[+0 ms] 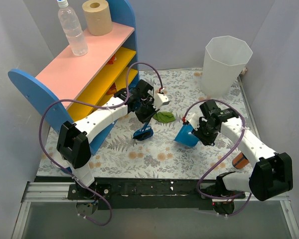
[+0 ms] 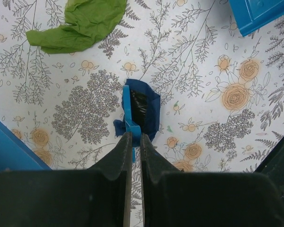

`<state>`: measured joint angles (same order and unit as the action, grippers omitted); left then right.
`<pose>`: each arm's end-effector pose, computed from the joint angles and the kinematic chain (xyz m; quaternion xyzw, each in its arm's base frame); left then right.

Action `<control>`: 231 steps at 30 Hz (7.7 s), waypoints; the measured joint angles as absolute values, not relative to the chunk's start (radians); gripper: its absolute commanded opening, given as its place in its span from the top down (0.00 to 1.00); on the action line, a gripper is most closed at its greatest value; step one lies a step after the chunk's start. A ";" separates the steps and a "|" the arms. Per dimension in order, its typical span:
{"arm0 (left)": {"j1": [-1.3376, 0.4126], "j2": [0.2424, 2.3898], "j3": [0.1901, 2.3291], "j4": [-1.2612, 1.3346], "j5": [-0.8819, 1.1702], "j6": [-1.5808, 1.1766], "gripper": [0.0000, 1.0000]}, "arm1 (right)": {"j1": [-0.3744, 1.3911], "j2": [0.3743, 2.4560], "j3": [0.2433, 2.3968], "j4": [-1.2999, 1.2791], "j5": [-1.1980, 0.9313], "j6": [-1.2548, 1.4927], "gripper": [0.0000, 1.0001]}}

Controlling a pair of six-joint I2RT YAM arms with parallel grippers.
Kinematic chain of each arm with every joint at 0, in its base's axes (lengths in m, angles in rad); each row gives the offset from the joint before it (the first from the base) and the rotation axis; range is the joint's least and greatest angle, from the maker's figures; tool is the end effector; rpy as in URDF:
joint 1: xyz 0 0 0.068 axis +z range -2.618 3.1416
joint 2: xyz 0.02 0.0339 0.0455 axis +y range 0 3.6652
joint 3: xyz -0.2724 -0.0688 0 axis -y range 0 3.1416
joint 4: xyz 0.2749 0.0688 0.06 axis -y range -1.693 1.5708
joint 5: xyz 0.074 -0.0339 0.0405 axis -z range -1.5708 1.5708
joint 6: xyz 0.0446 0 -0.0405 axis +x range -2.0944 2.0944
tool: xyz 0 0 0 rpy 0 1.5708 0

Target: Sweep away the paper scraps from the table

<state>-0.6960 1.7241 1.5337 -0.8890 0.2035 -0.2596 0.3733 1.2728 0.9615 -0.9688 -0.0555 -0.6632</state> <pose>0.3000 -0.2624 0.2858 0.2330 0.9367 -0.1988 0.1696 0.2357 0.0950 0.2333 -0.4934 0.8572 0.0063 0.1472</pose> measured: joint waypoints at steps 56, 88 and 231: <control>-0.642 1.456 1.633 -0.698 0.562 -0.507 1.00 | 0.353 1.580 1.382 -0.756 -0.871 -0.558 0.99; -0.611 1.491 1.657 -0.700 0.633 -0.500 0.91 | 0.358 1.628 1.423 -0.823 -1.051 -0.686 0.99; -0.604 1.679 1.594 -0.884 0.459 -0.453 1.00 | 0.282 1.254 0.644 -0.755 -0.162 -0.841 0.48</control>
